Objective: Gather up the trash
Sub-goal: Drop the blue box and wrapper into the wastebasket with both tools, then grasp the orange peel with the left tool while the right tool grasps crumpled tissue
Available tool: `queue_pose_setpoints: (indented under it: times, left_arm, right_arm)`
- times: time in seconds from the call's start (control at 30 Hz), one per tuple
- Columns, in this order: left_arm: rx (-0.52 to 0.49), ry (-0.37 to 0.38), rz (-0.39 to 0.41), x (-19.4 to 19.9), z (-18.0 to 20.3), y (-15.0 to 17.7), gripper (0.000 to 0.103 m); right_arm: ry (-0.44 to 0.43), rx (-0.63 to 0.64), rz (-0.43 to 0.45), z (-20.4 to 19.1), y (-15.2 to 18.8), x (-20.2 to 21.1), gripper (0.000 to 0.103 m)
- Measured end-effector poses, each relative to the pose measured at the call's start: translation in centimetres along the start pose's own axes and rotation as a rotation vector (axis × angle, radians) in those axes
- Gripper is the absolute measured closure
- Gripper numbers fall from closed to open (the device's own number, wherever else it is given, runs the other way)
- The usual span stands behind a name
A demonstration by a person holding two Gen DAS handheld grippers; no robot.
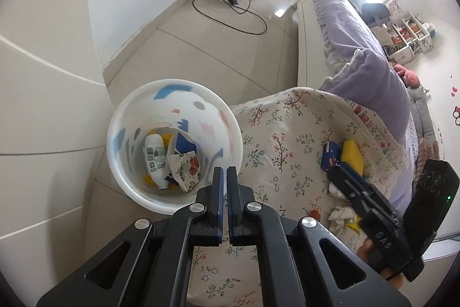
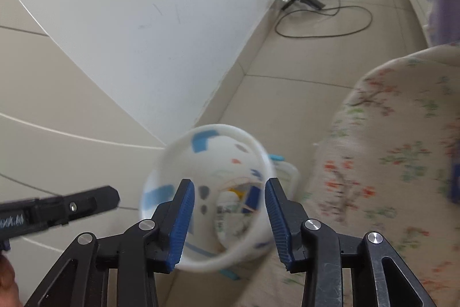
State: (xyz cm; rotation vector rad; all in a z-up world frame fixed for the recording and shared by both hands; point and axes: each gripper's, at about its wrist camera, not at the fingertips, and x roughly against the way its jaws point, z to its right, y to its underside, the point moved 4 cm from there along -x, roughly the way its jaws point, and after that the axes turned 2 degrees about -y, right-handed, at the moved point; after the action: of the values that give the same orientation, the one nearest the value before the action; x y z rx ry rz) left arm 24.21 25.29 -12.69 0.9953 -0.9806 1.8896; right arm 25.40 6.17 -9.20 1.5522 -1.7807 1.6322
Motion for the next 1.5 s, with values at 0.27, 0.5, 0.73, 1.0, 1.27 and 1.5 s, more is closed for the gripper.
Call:
queue_pose_setpoints:
  times: [0.27, 0.5, 0.73, 1.0, 1.27, 1.5]
  left_arm:
    - [-0.195, 0.049, -0.128, -3.6, 7.0, 3.5, 0.071]
    - [-0.316, 0.121, -0.222, -7.2, 13.8, 8.0, 0.049]
    - [-0.409, 0.105, -0.286, -11.0, 19.0, 11.8, 0.049]
    - [-0.509, -0.049, -0.307, -14.8, 20.9, 14.3, 0.084]
    - [-0.441, 0.033, -0.255, -12.2, 20.6, 12.3, 0.084]
    - [-0.381, 0.029, -0.219, -10.4, 17.9, 10.6, 0.084]
  right_arm:
    - [0.177, -0.07, 0.087, 9.5, -0.1, 12.1, 0.043]
    - [0.22, -0.142, 0.108, 14.0, 4.3, 17.4, 0.035]
    - [0.13, -0.358, 0.033, 18.5, 8.7, 15.4, 0.035]
    - [0.116, -0.383, -0.038, 19.3, 10.4, 14.0, 0.035]
    - [0.121, -0.347, -0.059, 19.0, 10.9, 13.3, 0.035]
    - [0.158, -0.245, -0.092, 17.6, 11.4, 11.7, 0.035]
